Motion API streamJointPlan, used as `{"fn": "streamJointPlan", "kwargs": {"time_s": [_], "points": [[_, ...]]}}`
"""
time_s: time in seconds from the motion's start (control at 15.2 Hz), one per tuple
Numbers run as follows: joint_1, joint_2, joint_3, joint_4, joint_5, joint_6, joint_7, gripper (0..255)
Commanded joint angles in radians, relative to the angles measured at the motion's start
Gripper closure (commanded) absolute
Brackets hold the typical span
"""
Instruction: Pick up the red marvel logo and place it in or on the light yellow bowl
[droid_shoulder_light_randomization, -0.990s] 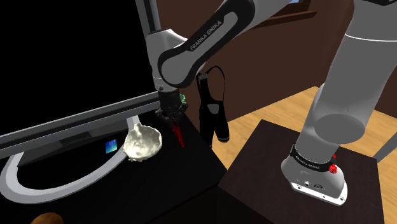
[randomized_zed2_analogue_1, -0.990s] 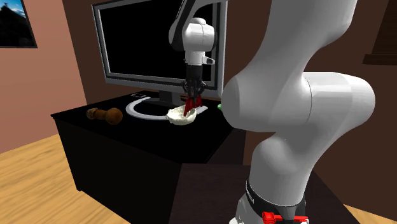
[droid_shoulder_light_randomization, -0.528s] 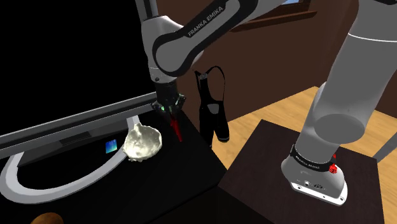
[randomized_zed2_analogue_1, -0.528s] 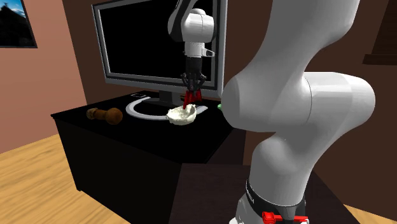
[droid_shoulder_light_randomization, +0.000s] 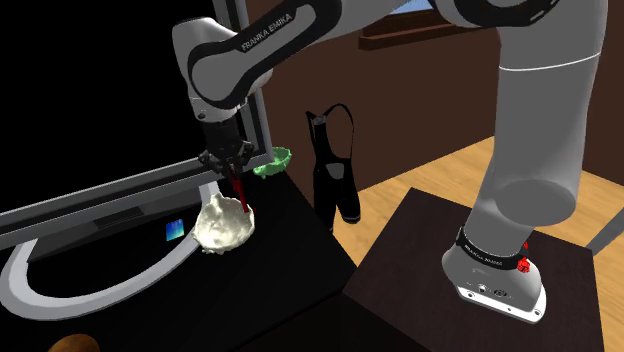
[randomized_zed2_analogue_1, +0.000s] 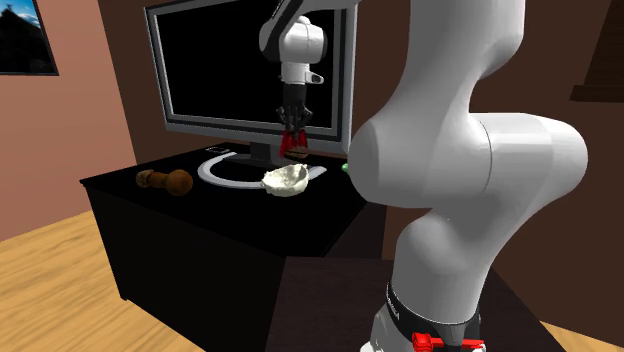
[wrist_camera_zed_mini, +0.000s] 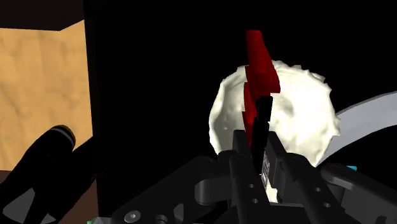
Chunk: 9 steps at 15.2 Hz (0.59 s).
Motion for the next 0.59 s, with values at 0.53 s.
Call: {"fn": "streamJointPlan", "kwargs": {"time_s": [0.53], "points": [[0.059, 0.261, -0.022, 0.347, -0.077, -0.096, 0.034, 255]]}}
